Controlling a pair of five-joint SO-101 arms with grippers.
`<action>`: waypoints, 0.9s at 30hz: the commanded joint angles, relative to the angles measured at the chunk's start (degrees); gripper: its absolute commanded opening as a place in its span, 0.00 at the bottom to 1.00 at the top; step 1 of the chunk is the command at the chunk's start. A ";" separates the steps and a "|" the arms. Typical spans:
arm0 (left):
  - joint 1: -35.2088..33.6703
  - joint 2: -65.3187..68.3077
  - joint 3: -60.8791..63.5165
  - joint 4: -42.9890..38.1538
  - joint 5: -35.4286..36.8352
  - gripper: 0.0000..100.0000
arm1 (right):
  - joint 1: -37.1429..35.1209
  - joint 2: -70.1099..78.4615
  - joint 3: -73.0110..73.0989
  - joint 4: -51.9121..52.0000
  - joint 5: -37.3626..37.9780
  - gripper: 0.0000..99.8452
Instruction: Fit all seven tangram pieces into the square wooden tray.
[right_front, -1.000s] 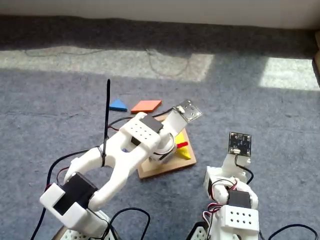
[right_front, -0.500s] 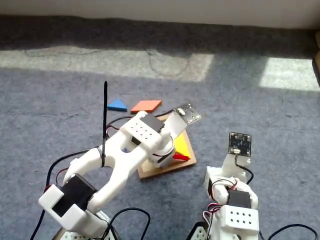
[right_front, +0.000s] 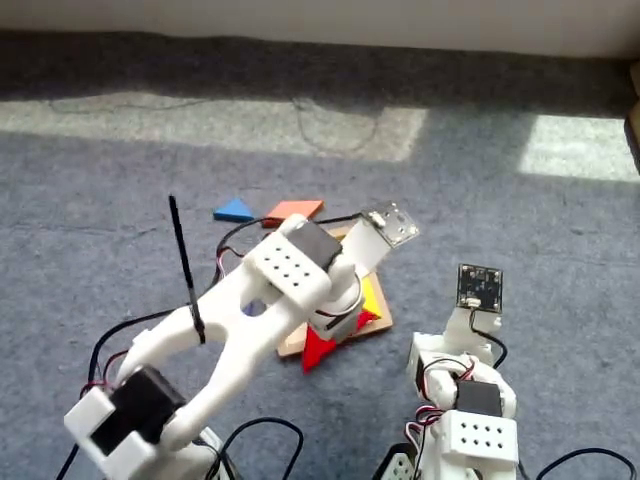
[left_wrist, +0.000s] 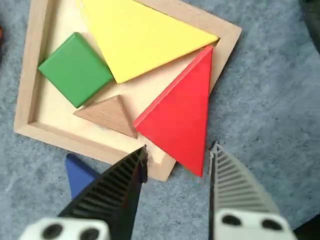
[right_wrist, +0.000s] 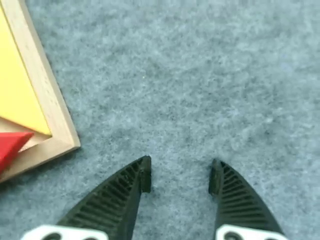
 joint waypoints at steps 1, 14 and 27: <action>2.59 -9.98 -2.68 2.11 1.67 0.21 | 1.63 0.04 0.92 -1.71 0.53 0.20; -0.22 -3.03 6.11 -5.10 1.93 0.21 | 1.63 0.04 0.92 -1.71 0.53 0.20; -4.53 5.93 7.87 -14.86 1.49 0.21 | 1.63 0.04 0.92 -1.80 0.53 0.20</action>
